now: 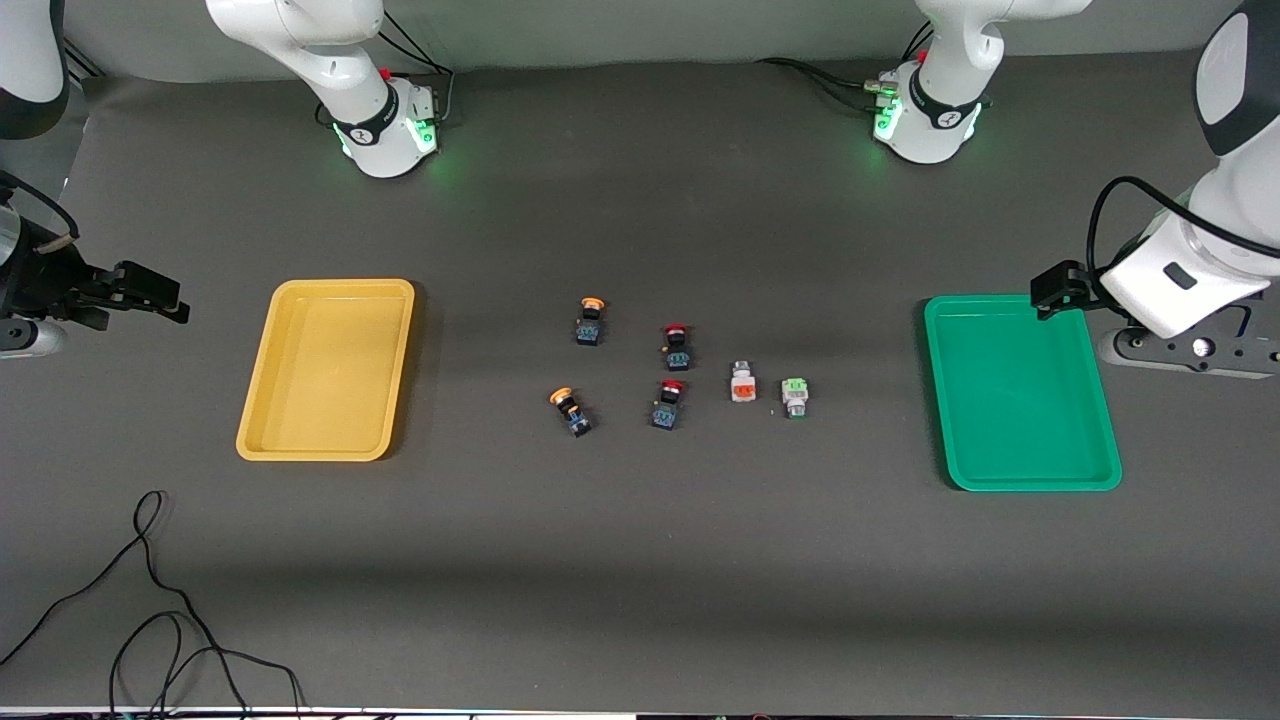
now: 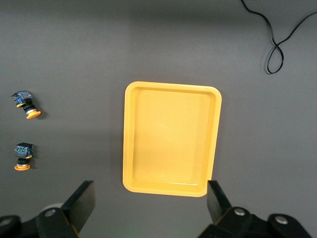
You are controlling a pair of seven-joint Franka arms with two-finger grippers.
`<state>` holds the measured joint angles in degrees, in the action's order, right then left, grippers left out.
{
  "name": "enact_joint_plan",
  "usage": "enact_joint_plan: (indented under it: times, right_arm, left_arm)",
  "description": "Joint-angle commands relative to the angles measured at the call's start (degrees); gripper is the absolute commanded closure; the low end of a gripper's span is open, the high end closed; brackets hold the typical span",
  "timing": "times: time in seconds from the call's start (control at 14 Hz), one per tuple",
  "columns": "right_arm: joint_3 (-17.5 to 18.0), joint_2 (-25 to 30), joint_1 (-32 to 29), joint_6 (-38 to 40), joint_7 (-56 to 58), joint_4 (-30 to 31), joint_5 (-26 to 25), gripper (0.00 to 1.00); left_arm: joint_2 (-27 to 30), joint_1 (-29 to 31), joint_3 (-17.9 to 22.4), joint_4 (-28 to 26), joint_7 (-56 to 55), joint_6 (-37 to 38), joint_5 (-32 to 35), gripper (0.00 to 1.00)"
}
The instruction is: Place green and yellow buttons in trays
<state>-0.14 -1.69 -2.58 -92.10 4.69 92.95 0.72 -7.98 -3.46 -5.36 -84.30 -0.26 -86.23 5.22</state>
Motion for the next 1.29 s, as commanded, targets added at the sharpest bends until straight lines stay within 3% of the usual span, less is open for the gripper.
enact_joint_plan:
  times: [0.0, 0.93, 1.21]
  right_arm:
    - [-0.13, -0.16, 0.47, 0.52, -1.88, -0.58, -0.98, 0.00]
    - [-0.04, 2.03, 1.78, 0.61, -2.40, 2.49, -0.19, 0.00]
    - [-0.04, 3.09, 10.81, -0.27, -12.48, 5.04, -0.01, 0.00]
  left_arm:
    - [0.95, -0.84, 0.96, -0.95, 0.88, 0.18, -0.56, 0.00]
    - [0.95, -0.84, 0.96, -0.95, 0.88, 0.09, -0.56, 0.00]
    - [0.86, -0.85, 0.96, -0.95, 0.88, 0.09, -0.56, 0.00]
